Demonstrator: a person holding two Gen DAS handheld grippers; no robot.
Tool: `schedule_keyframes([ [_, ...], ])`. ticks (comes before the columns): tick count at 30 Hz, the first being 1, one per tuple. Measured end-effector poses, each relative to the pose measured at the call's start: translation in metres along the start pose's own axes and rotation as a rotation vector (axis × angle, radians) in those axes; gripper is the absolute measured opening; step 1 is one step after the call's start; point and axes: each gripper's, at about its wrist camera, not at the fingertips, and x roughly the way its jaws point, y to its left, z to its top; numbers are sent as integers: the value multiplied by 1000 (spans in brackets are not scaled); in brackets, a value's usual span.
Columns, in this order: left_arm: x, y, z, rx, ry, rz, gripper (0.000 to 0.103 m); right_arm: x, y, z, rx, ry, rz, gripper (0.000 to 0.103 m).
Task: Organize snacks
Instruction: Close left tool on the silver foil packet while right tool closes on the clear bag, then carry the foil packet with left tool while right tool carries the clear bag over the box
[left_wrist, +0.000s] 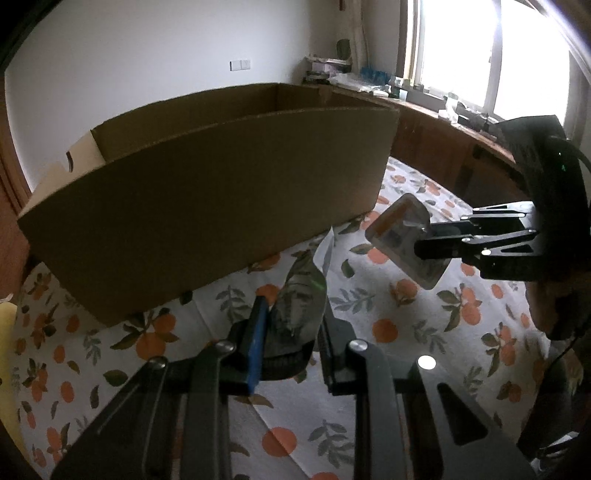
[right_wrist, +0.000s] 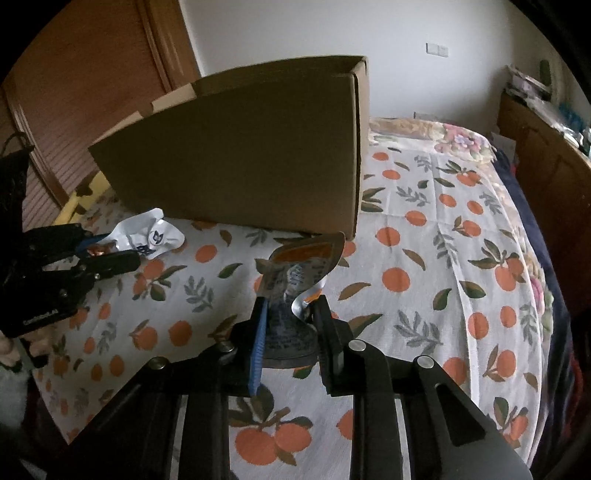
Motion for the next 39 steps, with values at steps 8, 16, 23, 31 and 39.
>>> schedule_keyframes([
  [8,-28,-5,11,7,-52,23,23,-25,9,6,-22,-40,-4,22],
  [16,-62,-3,23,1,-122,28,23,-51,23,20,-57,-83,1,22],
  [23,-82,4,43,2,-171,45,23,-65,35,37,-100,-116,2,22],
  [31,-90,16,57,-13,-210,69,23,-75,51,62,-149,-158,9,22],
  [39,-90,34,75,-24,-231,78,23,-75,59,91,-172,-182,26,22],
])
